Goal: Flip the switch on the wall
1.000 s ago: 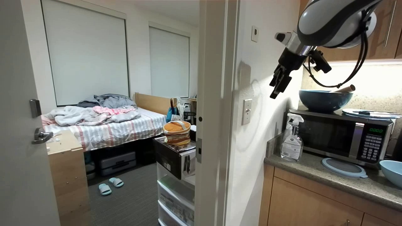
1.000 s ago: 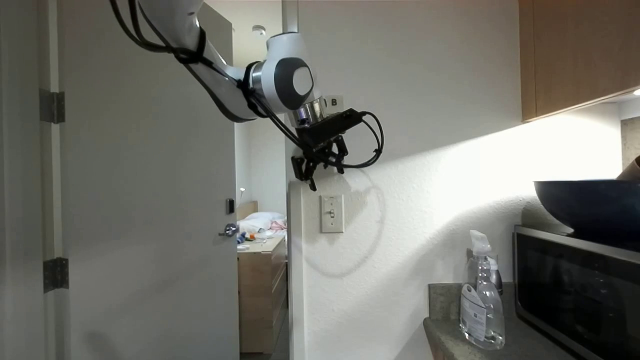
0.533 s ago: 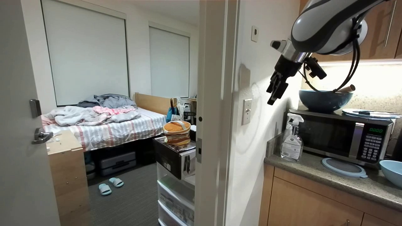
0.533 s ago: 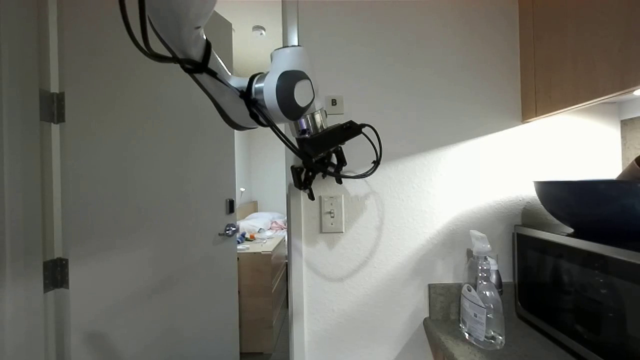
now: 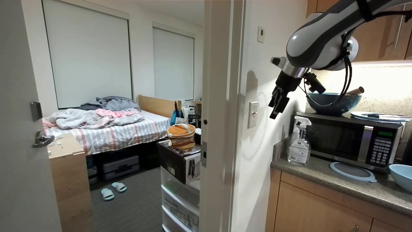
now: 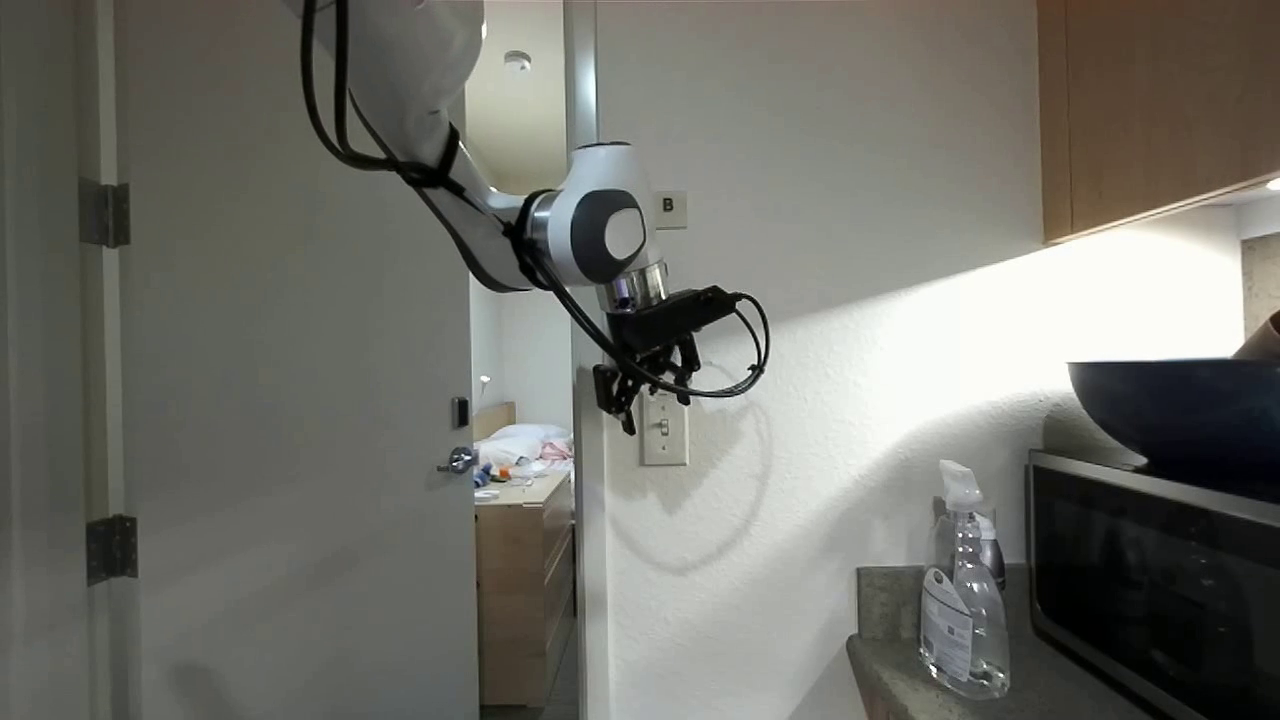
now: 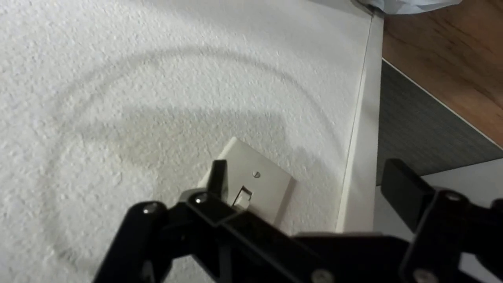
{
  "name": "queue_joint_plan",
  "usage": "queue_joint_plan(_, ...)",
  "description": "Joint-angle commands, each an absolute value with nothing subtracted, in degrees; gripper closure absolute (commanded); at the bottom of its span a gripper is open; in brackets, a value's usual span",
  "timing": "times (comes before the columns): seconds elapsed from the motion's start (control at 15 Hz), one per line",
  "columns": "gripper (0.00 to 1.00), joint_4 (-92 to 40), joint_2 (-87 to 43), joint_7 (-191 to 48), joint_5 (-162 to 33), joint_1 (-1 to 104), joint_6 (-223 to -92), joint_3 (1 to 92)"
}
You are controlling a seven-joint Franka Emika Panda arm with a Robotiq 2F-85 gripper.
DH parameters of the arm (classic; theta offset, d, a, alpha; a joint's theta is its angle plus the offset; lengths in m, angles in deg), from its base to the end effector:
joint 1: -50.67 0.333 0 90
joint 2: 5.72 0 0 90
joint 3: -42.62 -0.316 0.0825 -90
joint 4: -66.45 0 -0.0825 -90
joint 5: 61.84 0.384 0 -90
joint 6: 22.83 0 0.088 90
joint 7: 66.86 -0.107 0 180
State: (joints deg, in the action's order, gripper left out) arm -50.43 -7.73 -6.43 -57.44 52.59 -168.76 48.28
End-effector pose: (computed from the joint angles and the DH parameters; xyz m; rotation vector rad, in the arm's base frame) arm 0.5953 -0.0394 0.4774 2.5612 1.2962 0.6267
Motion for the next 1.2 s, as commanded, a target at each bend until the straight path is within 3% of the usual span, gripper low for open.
queue_joint_plan(0.0, 0.0, -50.3, -7.9, -6.7, -57.7, 50.7, -168.7, 46.4)
queue_joint_plan(0.53, 0.0, -47.1, -12.9, -21.1, -67.4, 50.7, -176.7, 45.9)
queue_joint_plan(1.13, 0.0, -43.6, -15.4, -23.9, -66.9, 50.4, -171.6, 44.0)
